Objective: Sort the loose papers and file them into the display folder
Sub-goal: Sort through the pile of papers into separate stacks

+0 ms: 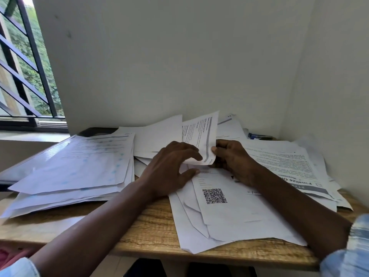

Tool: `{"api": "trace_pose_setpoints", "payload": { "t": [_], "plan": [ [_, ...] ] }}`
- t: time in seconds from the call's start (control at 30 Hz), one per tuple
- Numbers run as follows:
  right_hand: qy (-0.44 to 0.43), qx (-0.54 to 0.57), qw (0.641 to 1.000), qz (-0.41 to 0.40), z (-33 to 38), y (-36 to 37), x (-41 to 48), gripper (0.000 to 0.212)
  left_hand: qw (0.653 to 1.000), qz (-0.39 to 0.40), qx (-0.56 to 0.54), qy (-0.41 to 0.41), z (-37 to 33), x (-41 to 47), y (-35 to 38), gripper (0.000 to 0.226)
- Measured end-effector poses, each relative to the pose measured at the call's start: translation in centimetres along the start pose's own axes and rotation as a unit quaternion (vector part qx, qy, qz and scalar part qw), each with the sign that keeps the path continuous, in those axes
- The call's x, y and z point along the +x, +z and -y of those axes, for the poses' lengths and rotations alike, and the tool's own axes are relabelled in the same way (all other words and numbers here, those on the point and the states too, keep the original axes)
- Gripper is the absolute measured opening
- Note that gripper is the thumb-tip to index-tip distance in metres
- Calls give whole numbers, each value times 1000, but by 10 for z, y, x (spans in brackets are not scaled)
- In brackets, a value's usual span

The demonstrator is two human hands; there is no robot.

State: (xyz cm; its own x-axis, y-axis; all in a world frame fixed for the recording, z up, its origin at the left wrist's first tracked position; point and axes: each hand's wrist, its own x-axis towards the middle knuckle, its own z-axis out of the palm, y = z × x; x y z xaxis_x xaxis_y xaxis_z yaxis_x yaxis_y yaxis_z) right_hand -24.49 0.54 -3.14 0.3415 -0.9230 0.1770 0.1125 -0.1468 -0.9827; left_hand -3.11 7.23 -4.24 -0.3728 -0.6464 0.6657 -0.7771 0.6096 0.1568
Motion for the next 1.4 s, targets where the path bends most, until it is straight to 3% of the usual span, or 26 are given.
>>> {"api": "trace_pose_setpoints", "payload": {
  "t": [0.3, 0.73, 0.8, 0.87, 1.0, 1.13, 1.23, 1.3, 1.4],
  "plan": [
    [-33, -8, 999, 1, 1, 0, -2, 25, 998, 52, 23, 2, -2, -1, -2, 22],
    [-50, -2, 999, 6, 4, 1, -4, 22, 994, 95, 45, 10, -5, -3, 2, 27],
    [-47, -3, 999, -12, 5, 3, -4, 23, 994, 99, 46, 8, -4, -3, 3, 28],
    [-61, -61, 992, -90, 2, 2, -2, 26, 994, 98, 47, 7, -3, -3, 4, 27],
    [-161, -301, 897, -281, 1, -9, 7, 18, 996, 78, 52, 2, 1, -4, 6, 26],
    [-283, -387, 762, -436, 34, -10, -3, 31, 997, 46, 62, -13, 3, -4, 8, 27],
    [-402, -391, 687, -462, 58, -9, -6, 33, 997, 7, 70, -33, 2, -3, 8, 33],
    [-442, -387, 672, -451, 70, -3, -6, 33, 995, -37, 71, -54, 2, -2, 4, 36],
    [-435, -340, 696, -460, 91, 17, -4, 31, 987, -120, 75, -78, 2, 2, -15, 36]
  ]
}}
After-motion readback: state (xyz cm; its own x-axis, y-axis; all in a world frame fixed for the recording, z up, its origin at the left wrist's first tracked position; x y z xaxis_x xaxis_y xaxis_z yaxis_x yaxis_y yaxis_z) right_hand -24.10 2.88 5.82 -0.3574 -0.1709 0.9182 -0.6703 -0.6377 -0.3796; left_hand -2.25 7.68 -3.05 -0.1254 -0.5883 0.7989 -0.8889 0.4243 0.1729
